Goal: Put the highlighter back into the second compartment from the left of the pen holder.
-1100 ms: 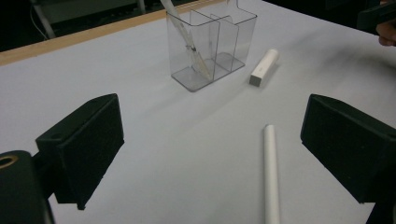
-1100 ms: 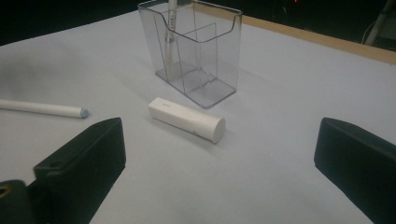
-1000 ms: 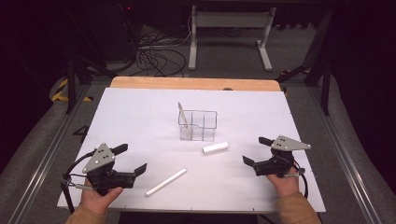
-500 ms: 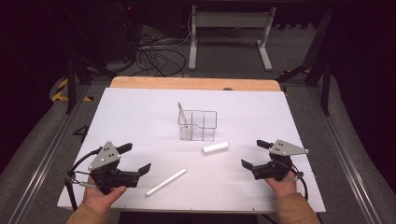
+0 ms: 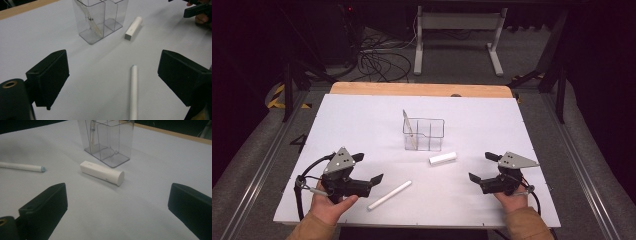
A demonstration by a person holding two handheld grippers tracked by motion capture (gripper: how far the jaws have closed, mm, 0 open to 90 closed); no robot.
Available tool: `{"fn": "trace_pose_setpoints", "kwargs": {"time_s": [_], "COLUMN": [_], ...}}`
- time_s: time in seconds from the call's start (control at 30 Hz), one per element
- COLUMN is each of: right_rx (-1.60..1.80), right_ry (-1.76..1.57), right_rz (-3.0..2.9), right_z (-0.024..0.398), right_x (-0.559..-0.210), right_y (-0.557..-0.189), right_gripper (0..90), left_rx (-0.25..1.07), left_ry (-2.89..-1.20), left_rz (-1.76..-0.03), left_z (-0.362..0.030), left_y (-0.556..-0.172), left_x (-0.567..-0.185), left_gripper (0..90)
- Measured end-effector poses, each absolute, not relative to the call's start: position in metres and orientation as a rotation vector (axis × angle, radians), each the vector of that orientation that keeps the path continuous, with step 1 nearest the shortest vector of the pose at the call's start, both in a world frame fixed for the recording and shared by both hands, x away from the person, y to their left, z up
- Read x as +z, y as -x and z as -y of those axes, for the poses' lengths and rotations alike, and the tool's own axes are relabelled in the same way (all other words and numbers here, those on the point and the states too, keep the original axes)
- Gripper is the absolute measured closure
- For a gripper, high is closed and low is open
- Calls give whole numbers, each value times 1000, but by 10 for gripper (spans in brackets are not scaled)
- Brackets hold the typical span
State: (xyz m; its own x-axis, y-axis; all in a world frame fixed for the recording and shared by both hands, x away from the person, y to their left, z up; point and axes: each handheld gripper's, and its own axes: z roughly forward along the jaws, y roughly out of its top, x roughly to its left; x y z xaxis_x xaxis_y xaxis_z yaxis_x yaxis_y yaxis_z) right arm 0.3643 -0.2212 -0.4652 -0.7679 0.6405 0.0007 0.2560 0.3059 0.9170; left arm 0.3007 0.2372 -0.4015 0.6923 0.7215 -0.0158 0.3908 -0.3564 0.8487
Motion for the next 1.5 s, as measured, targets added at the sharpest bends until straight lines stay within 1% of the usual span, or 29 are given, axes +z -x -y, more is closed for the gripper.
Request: {"fn": "trace_pose_setpoints", "kwargs": {"time_s": [0.5,1.07,1.33,1.5], "right_rx": [1448,1444,1444,1444], "right_ry": [-801,-793,-792,-791], "right_rz": [-2224,-2235,-2237,-2238], "right_z": [220,218,218,218], "right_x": [-468,-469,-469,-469], "right_y": [-364,-364,-364,-364], "right_gripper": [32,34,36,37], "left_rx": [427,388,329,330], "left_ry": [-2057,-2093,-2087,-2114], "left_rz": [-820,-789,-800,-797], "left_z": [-208,-180,-177,-175], "left_y": [-316,-327,-328,-328], "left_x": [-405,-407,-407,-407], "left_gripper": [110,112,160,182]}}
